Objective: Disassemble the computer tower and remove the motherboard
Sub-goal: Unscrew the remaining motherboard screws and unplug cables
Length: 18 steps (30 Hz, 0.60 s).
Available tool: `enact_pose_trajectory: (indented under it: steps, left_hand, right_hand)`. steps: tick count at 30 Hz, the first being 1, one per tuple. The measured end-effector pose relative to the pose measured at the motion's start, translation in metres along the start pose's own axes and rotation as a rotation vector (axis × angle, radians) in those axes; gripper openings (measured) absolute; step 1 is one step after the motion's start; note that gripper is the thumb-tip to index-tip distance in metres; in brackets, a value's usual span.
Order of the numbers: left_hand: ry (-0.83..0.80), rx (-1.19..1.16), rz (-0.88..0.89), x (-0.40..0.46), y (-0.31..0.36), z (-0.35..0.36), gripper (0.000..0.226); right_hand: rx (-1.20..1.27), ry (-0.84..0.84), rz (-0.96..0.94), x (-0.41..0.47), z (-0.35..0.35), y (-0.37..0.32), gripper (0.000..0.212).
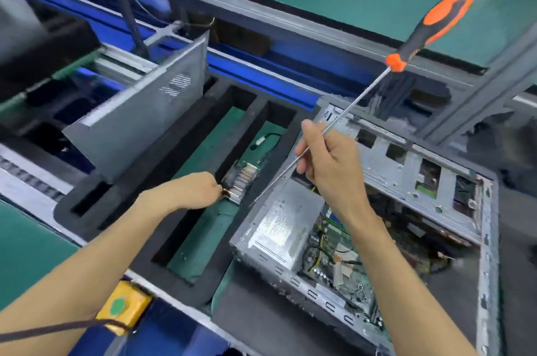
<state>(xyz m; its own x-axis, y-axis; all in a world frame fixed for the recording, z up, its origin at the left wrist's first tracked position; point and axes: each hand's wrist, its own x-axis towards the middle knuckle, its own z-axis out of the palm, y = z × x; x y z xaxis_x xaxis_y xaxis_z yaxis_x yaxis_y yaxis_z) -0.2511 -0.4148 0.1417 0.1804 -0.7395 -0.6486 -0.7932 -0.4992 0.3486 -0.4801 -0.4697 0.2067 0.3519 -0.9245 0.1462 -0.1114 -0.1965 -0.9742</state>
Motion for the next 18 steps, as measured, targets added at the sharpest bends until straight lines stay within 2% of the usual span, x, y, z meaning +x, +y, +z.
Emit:
enact_pose_trajectory:
  steps: [3, 5, 8, 10, 13, 16, 18]
  left_hand:
    - [0.097, 0.103, 0.066, 0.003, -0.005, 0.0, 0.039]
    - [0.22, 0.074, 0.166, 0.005, 0.008, -0.006, 0.038]
    - [0.396, -0.215, 0.404, -0.008, 0.052, -0.012, 0.032]
    - [0.415, -0.359, 0.607, -0.029, 0.093, -0.011, 0.032]
    - [0.23, -0.255, 0.838, -0.05, 0.153, 0.012, 0.028]
    - [-0.054, 0.171, 0.914, -0.05, 0.203, 0.062, 0.027]
    - [-0.162, 0.475, 0.881, -0.041, 0.227, 0.102, 0.034]
  right_hand:
    - [-0.045, -0.003, -0.004, 0.003, 0.004, 0.001, 0.046]
    - [-0.055, 0.03, 0.01, 0.003, -0.002, 0.001, 0.045]
    - [-0.147, 0.141, 0.008, 0.0, -0.023, 0.003, 0.047]
    - [-0.224, 0.243, -0.016, -0.006, -0.046, 0.006, 0.052]
    - [-0.372, 0.384, -0.034, -0.02, -0.094, 0.012, 0.062]
    - [-0.452, 0.456, 0.029, -0.041, -0.141, 0.022, 0.063]
    - [-0.471, 0.498, 0.073, -0.059, -0.165, 0.03, 0.064]
